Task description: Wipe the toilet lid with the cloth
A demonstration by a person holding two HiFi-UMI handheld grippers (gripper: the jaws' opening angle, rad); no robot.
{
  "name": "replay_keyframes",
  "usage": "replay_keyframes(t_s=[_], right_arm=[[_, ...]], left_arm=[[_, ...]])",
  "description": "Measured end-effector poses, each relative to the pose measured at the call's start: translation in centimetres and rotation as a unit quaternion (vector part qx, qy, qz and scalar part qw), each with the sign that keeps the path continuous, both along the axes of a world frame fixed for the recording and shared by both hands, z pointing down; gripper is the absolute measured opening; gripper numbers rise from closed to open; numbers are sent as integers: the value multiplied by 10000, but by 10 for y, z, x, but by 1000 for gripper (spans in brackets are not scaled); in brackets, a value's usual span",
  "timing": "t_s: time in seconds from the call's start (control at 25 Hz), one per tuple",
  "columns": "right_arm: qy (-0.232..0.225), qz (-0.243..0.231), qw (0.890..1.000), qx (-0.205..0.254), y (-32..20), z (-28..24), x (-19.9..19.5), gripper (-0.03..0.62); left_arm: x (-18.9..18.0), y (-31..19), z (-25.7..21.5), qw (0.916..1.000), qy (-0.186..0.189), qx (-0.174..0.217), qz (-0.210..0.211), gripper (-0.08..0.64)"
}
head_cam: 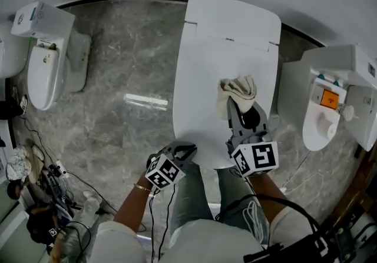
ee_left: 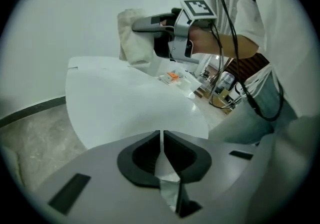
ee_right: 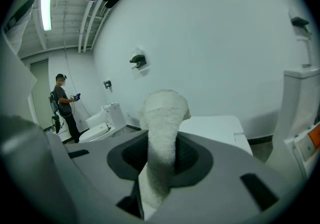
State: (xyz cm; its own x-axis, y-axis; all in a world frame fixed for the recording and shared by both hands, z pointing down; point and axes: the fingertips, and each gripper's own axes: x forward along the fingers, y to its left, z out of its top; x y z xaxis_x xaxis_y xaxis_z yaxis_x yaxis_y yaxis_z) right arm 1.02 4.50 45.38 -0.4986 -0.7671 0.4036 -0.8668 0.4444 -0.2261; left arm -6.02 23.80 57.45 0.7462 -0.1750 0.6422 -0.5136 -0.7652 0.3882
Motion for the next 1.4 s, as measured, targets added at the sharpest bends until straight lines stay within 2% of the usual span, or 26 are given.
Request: replay_keyframes(t_s=[0.12, 0.24, 0.36, 0.48, 0.52, 0.56, 0.6, 0.64, 0.72, 0.76, 0.8, 0.88, 0.96, 1.08, 1.24, 1.4], right_arm=[[4, 104, 9999, -61, 1, 27, 0, 101], [-3, 183, 9998, -128, 3, 45, 4, 101], [-6, 250, 9995, -207, 2, 58, 8, 101], [18, 335, 9990, -293, -3, 66, 9, 101], [27, 372, 9988, -329, -6, 67, 8, 101], [33, 413, 9984, -382, -10, 66, 6, 101], [41, 449, 9979, -454, -16, 64, 1, 101], [59, 476, 9974, -541, -23, 62, -5, 101], [126, 512, 9956, -773, -41, 65, -22, 101], [140, 527, 9942, -923, -52, 70, -33, 101], [126, 544, 9926, -1080, -64, 75, -46, 101], [55, 608, 9891, -1338, -89, 87, -70, 101], [-30, 738, 9860, -1497, -114, 102, -88, 101], [-64, 804, 9811, -1759, -141, 131, -108, 101], [198, 561, 9795, -1922, -148, 163, -132, 101], [416, 698, 9759, -2025, -157, 182, -124, 101]], left_arm=[[8, -2, 41, 9989, -393, 198, -154, 17], [4, 3, 69, 9975, -539, 263, -362, 17], [5, 5, 90, 9969, -704, 274, -217, 17], [7, 4, 97, 9969, -778, 53, -77, 16], [5, -5, 92, 9965, -798, 51, -250, 17], [-1, -23, 80, 9945, -810, 177, -632, 17], [-12, -50, 63, 9883, -824, 419, -1214, 17], [-26, -83, 41, 9751, -849, 713, -1918, 17], [-55, -157, -2, 9355, -833, 1151, -3234, 17], [-66, -190, -18, 9185, -727, 1174, -3705, 17], [-73, -219, -29, 9068, -556, 1059, -4043, 17], [-84, -268, -37, 8944, -221, 740, -4406, 17], [-98, -305, -34, 8921, -223, 721, -4455, 15], [-121, -338, -18, 8976, -404, 862, -4305, 15], [-136, -355, 5, 9094, -577, 900, -4021, 15], [-136, -355, 18, 9154, -630, 893, -3873, 15]])
